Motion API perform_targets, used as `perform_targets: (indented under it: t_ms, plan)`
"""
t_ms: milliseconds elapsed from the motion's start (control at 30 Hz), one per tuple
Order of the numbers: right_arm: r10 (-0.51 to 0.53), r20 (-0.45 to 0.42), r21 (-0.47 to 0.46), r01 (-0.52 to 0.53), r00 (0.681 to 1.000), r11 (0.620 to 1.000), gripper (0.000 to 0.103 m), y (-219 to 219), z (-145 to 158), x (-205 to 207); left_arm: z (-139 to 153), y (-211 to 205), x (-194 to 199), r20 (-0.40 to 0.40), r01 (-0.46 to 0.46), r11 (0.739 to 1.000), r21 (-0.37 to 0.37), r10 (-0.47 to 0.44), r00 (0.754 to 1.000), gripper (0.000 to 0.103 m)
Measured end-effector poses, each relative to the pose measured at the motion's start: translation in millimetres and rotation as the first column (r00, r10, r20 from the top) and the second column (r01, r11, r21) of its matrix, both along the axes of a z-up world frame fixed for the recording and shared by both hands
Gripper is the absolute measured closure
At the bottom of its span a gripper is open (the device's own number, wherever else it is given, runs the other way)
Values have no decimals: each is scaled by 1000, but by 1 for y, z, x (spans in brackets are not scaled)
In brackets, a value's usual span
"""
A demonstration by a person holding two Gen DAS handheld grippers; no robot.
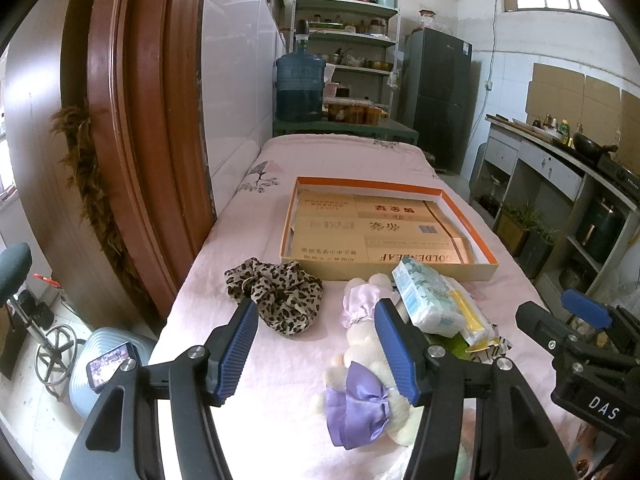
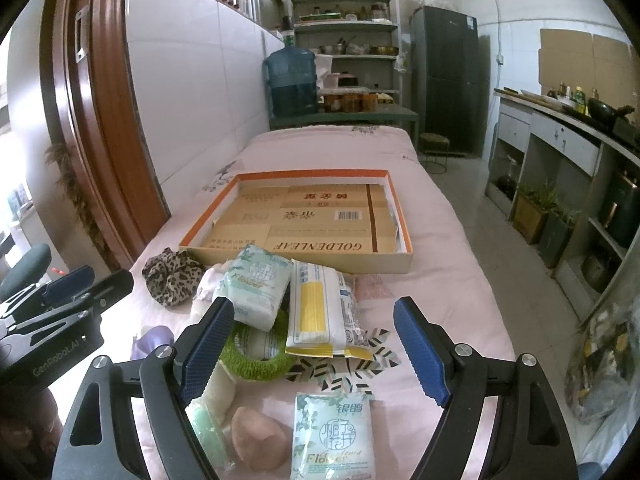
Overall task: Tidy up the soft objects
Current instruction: 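Grasp the plush bear by its purple bow with the left gripper while the right grasps the tissue pack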
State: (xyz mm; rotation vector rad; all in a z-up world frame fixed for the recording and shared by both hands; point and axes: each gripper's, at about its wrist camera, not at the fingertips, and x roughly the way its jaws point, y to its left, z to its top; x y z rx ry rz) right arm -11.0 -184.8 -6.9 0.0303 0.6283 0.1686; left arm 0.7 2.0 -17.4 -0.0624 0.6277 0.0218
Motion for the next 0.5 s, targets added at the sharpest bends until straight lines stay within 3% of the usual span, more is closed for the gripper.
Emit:
perform_targets:
  t_ms: [333,500]
  plan:
    - [-31,-23,-7,31,999,999,20,-8,-10,-4,-10,31,-1,-1,-55,998,-42,55,999,42]
    - [-41,-70,-6,41,997,999,20,-16,-23,-8,-20,28,-2,-31,1,997,-74,-4,1000,42]
